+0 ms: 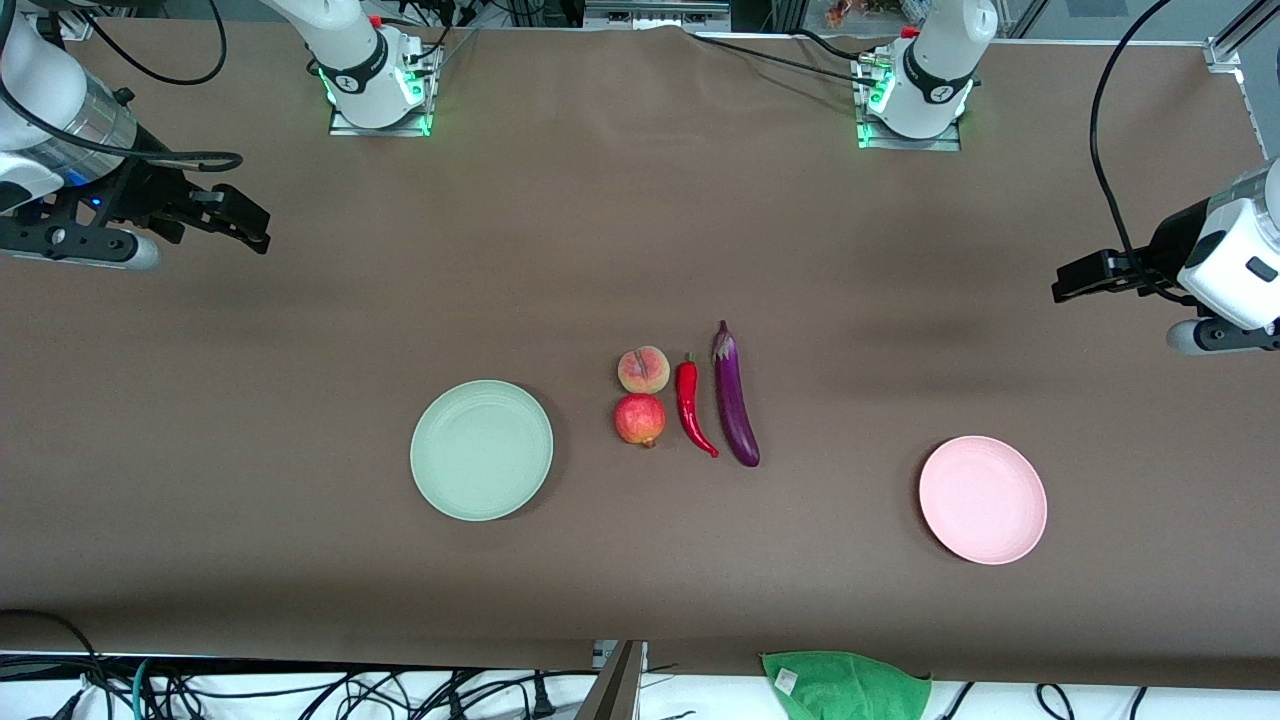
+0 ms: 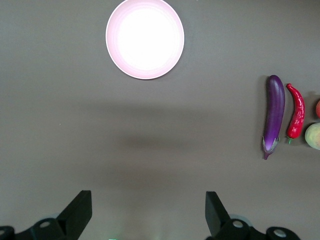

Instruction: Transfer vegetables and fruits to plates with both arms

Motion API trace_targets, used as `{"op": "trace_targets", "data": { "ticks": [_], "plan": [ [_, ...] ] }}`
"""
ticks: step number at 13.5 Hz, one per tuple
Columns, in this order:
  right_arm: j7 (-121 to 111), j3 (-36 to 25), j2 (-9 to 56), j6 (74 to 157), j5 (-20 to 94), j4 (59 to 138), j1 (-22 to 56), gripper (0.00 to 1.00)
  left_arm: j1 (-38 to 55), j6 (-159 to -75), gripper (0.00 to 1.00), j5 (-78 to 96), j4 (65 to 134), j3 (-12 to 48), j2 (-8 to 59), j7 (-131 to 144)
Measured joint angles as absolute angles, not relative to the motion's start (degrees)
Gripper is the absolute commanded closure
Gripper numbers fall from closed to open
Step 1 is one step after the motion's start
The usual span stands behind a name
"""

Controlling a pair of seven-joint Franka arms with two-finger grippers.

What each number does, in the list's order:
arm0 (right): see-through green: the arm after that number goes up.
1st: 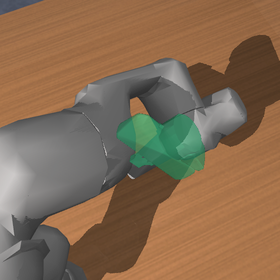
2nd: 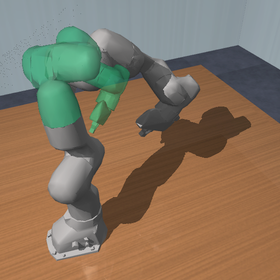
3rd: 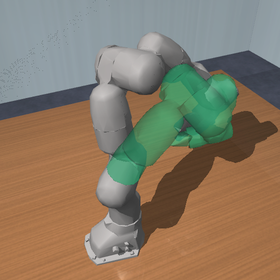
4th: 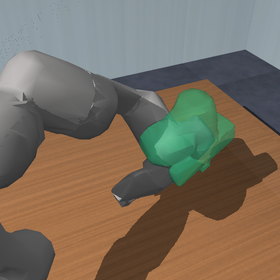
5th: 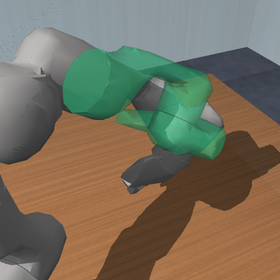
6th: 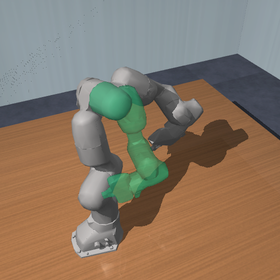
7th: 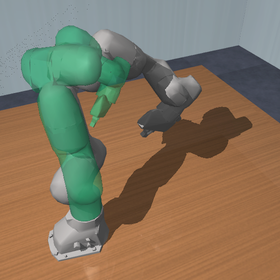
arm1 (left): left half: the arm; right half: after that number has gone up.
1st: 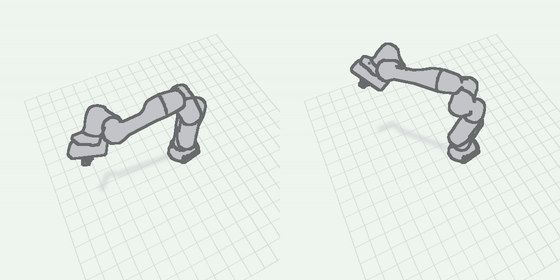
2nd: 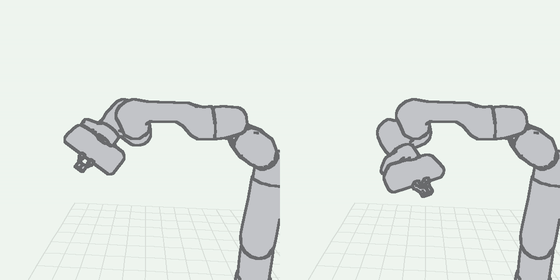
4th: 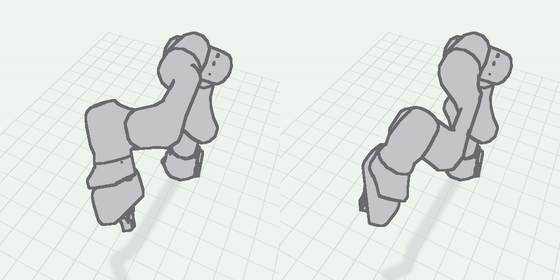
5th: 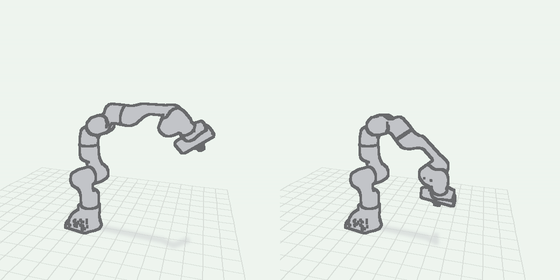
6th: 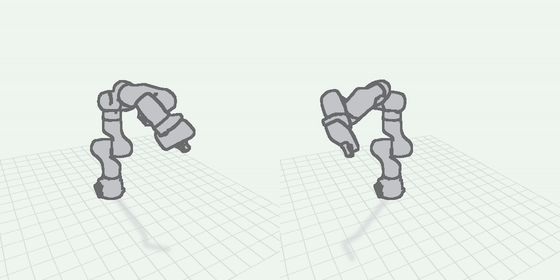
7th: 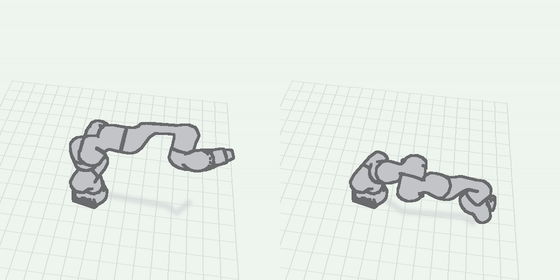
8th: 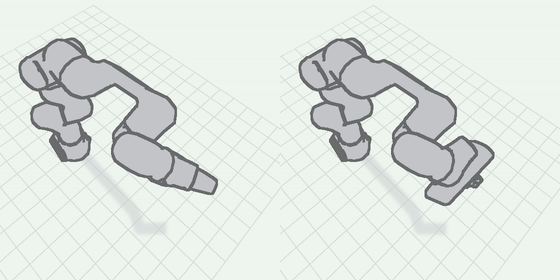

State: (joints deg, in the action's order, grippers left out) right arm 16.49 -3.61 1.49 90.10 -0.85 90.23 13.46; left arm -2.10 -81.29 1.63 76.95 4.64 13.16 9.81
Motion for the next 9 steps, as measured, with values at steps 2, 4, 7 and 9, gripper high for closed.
{"op": "trace_targets", "data": {
  "ticks": [2,4,7,9],
  "plan": [
    [16.5,-3.8,1.5,90.1,-0.8,90.2,13.5,0.0,-2.1,-81.3,0.0,1.6,76.9,4.6,13.2,9.8],
    [16.5,-4.1,1.5,90.1,-0.9,90.2,13.5,0.0,-2.1,-81.3,0.0,1.6,76.9,4.6,13.2,9.8],
    [16.5,-5.3,1.5,90.1,-0.9,90.2,13.4,0.0,-2.1,-81.3,0.0,1.6,76.9,4.6,13.2,9.8],
    [16.5,-6.1,1.5,90.1,-0.9,90.2,13.4,0.0,-2.1,-81.3,0.0,1.6,76.9,4.6,13.2,9.8]
  ]
}}
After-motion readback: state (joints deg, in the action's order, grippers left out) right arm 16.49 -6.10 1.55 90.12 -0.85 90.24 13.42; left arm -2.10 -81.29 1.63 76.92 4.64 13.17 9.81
